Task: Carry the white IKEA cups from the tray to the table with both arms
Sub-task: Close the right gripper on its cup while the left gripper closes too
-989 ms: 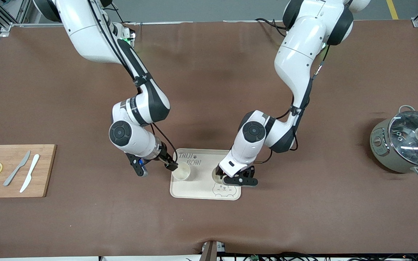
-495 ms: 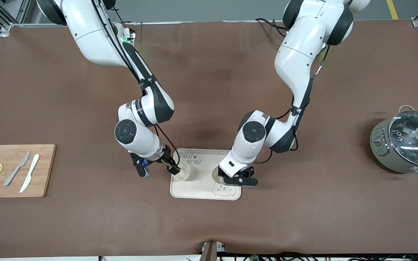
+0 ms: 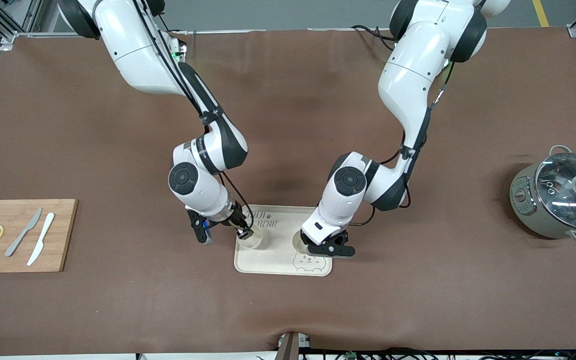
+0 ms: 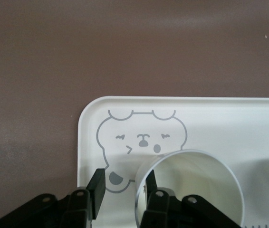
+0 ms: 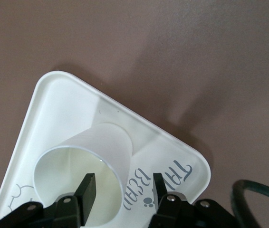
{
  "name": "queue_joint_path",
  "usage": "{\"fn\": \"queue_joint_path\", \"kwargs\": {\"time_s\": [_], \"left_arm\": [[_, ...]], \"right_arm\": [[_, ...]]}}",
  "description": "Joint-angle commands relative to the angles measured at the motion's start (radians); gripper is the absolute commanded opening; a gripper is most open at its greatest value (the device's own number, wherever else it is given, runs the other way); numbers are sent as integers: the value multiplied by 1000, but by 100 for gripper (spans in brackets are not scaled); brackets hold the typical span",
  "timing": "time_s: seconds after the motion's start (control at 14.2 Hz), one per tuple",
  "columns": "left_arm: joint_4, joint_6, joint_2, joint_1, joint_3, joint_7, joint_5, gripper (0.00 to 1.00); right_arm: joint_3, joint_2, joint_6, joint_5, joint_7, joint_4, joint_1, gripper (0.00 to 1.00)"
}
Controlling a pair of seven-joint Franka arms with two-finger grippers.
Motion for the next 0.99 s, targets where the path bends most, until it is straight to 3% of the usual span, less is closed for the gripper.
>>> {"fn": "queue_joint_path", "kwargs": {"time_s": [0.0, 0.07, 0.35, 0.92], "left_arm": [[-4, -11, -14, -9, 7, -39, 10, 19], [-4, -11, -14, -10, 9, -49, 10, 19], [-4, -11, -15, -12, 7, -93, 10, 1], [-4, -58, -43, -6, 7, -127, 12, 0]], "right_arm": [[-8, 9, 0, -13, 24, 15, 7, 14], [-8, 9, 2, -13, 24, 15, 6, 6], [-8, 9, 0, -11, 19, 15, 4, 0], [-3, -20, -10, 1, 13, 25, -3, 0]]}}
